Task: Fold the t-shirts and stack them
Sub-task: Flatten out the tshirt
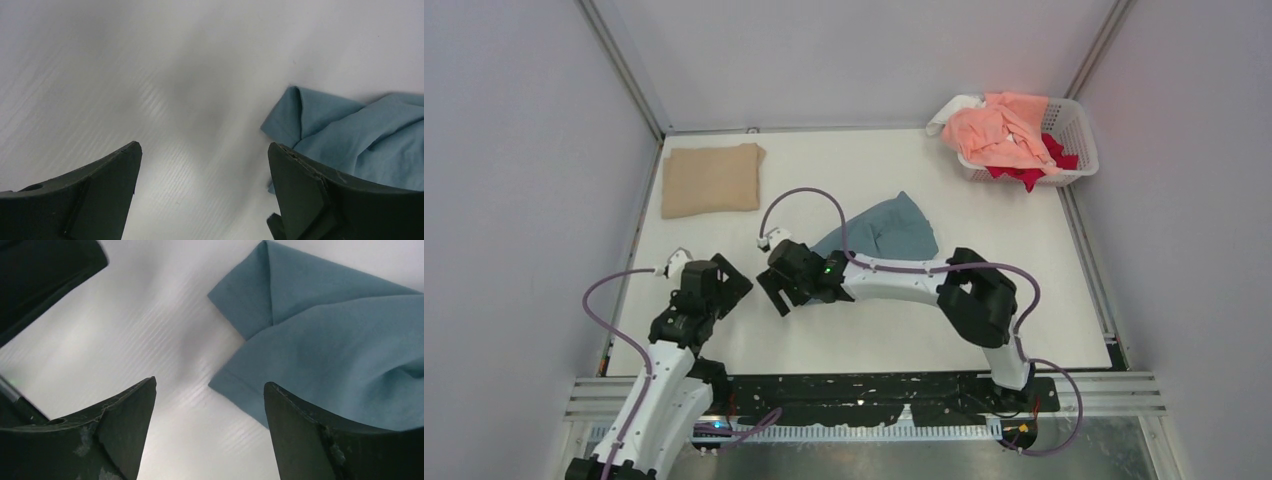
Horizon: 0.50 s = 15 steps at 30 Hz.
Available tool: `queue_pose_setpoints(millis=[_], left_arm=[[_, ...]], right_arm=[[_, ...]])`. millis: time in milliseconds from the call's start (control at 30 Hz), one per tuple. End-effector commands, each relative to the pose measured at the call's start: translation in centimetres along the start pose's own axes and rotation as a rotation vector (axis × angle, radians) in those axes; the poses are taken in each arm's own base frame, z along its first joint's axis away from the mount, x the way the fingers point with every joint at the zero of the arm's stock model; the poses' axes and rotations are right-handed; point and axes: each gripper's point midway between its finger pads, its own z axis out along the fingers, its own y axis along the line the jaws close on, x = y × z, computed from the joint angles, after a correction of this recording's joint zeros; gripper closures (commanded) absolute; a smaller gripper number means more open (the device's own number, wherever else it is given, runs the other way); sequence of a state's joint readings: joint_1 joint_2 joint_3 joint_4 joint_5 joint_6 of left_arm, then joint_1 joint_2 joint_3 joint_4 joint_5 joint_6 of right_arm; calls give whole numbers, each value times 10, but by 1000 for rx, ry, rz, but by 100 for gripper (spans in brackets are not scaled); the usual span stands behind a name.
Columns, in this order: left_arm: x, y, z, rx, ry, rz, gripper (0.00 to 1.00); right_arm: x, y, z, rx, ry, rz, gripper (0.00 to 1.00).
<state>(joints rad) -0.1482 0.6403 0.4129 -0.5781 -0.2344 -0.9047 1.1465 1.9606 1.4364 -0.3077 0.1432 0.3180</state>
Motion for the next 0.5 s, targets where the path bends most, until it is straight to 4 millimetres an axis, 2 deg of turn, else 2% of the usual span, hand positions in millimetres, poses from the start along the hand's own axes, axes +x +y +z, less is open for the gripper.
queue_pose_setpoints(millis=[0,133,300,367,467], left_arm=[[-11,-7,-5,42,-48,-42,1],[-13,-6,-8,47,-69,-52,1],[-14,-8,-10,63,-75,-62,1],[-15,-7,-10,58,-76,-60,1],[-14,-7,-10,53,-76,-61,1]], right_arm=[[-12,-17,13,149,15,60,19],[9,-23,27,189,73,65,33],[22,-25,41,201,112,55,41],[26,-26,42,211,122,52,47],[32,-34,40,263,139,45,60]])
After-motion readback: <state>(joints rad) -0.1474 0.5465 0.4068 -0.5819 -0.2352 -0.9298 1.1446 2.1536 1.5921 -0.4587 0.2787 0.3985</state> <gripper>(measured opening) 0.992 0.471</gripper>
